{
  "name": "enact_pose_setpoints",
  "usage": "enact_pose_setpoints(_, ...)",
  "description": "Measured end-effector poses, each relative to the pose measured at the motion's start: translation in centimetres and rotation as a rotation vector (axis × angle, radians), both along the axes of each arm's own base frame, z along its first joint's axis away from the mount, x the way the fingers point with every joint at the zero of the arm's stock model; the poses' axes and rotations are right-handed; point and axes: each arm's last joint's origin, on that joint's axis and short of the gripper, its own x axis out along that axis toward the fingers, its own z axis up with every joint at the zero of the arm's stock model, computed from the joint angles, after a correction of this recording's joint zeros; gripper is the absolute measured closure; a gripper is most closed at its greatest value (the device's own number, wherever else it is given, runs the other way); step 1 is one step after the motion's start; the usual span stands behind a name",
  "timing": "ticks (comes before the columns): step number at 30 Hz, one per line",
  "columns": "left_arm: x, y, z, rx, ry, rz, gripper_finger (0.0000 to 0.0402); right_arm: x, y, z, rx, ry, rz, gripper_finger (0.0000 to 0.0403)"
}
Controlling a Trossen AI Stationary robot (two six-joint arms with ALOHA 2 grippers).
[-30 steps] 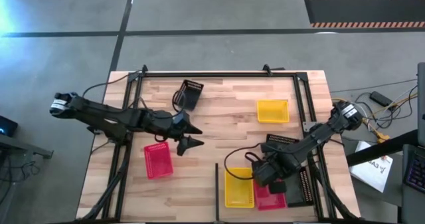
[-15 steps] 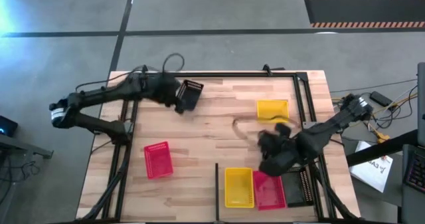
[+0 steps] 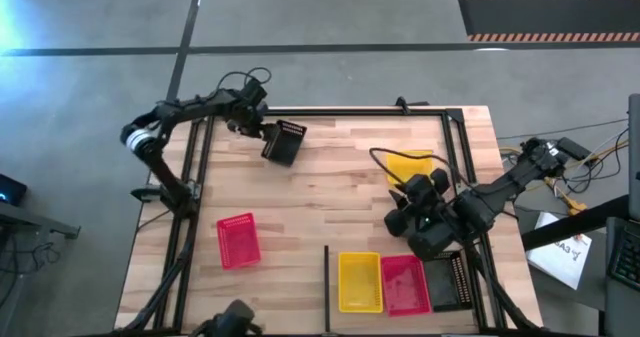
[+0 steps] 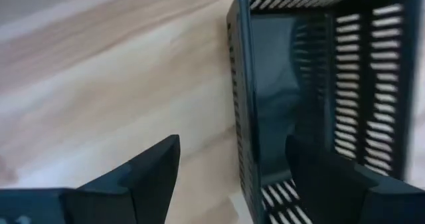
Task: Stack baskets on shelf by color
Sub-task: Stack the top black bin on top of the black bin on the shelf
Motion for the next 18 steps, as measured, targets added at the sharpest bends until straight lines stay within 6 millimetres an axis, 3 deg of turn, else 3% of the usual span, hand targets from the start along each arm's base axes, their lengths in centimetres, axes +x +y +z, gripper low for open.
enact_pose_setpoints(11,1.0,0.7,-2.5,-0.037,0.049,0.088,0.0149,1.0,0.7,-1.3,-0.028,0.067,0.018,0.0339)
enact_pose_setpoints(14,1.3,0.7,-3.1,-0.063,0.041,0.076,0.0179,0.7,0.5,-1.0,-0.028,0.077,0.038,0.0342)
enact_pose_setpoints(18,1.8,0.3,-3.6,-0.075,0.052,0.058,0.0252,0.1,0.1,-0.2,-0.022,0.064,0.052,0.0341)
